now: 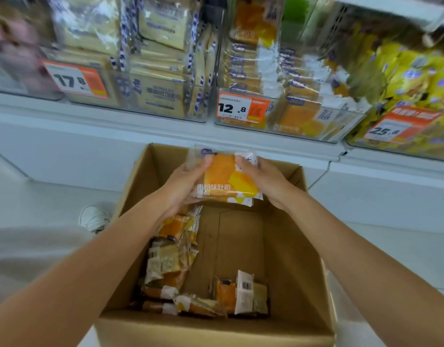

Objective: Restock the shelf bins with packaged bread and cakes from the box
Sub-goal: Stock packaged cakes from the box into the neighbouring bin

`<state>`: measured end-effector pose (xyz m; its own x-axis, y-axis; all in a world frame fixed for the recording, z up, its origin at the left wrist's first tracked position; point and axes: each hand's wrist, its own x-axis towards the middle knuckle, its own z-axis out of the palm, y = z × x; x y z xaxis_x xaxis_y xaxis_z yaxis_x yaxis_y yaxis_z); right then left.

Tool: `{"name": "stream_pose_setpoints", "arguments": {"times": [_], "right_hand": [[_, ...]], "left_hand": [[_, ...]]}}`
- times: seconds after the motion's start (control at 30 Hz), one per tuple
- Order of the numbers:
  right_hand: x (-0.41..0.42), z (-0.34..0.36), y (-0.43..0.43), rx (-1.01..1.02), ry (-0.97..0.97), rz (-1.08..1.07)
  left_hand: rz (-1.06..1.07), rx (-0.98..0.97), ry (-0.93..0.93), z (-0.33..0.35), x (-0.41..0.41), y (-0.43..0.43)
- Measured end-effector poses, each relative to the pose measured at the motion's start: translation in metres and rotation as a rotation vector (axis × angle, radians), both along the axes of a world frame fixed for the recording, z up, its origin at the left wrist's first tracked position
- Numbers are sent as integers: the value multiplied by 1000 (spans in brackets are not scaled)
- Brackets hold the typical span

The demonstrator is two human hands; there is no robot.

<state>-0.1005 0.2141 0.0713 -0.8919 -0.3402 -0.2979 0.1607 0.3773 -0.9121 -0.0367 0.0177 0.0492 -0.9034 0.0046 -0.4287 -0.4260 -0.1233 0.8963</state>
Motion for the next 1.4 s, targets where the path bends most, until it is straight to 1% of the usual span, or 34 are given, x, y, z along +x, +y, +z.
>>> {"name": "stream_pose_setpoints", "arguments": {"times": [0.03,0.07,0.13,0.17,0.23,0.3,0.37,0.43,0.5,0.57,0.63,0.73,0.83,0.9,0.97,1.0,1.03,1.07,1.13,1.17,1.2,1.23,1.3,1.37,1.4], "right_hand": [[0,5,-1,-20,36,-40],[0,11,-3,-44,48,-76],[-1,23,-7,-111,-5,-79],[-3,30,-9,-128,-20,-53],[-10,44,-11,-154,38,-41],[-22,60,-7,-210,106,-110],[-37,79,-3,-286,155,-179],[-58,96,1,-334,200,-229],[-82,111,3,-331,249,-289],[-110,120,4,-336,296,-343],[-143,125,1,-345,321,-390],[-198,134,-15,-324,388,-406],[-243,135,-31,-244,434,-385],[-257,130,-45,-201,495,-352],[-267,124,-54,-157,519,-342],[-270,121,-56,-117,563,-337],[-275,119,-57,-52,617,-382],[-278,119,-55,-36,647,-424],[-268,119,-48,268,711,-399],[-261,118,-44,489,857,-385],[-249,118,-41,627,984,-302],[-244,115,-42,675,1071,-213],[-243,112,-47,831,1147,-3],[-255,110,-53,898,1131,72],[-263,108,-55,902,1095,69]], "left_hand": [[-49,-14,-1,11,-2,2],[-55,-48,7,20,-5,4],[15,-184,70,37,-15,8],[62,-245,125,46,-18,11],[81,-327,230,64,-26,15],[39,-368,328,81,-39,15],[48,-463,450,96,-59,10],[164,-512,579,112,-83,3],[283,-549,679,120,-111,-6],[308,-709,691,120,-139,-16],[259,-823,699,121,-161,-22],[183,-869,727,119,-180,-30],[161,-830,772,108,-186,-37],[175,-791,814,103,-187,-38],[178,-777,824,100,-187,-38],[171,-771,823,100,-188,-37],[166,-765,824,100,-188,-37],[163,-756,826,100,-188,-37],[156,-734,833,100,-189,-38],[155,-728,834,100,-188,-38],[156,-728,834,99,-188,-38],[155,-735,835,100,-188,-38],[153,-757,834,100,-187,-37],[155,-760,834,100,-187,-37],[157,-758,833,100,-187,-37]]}}
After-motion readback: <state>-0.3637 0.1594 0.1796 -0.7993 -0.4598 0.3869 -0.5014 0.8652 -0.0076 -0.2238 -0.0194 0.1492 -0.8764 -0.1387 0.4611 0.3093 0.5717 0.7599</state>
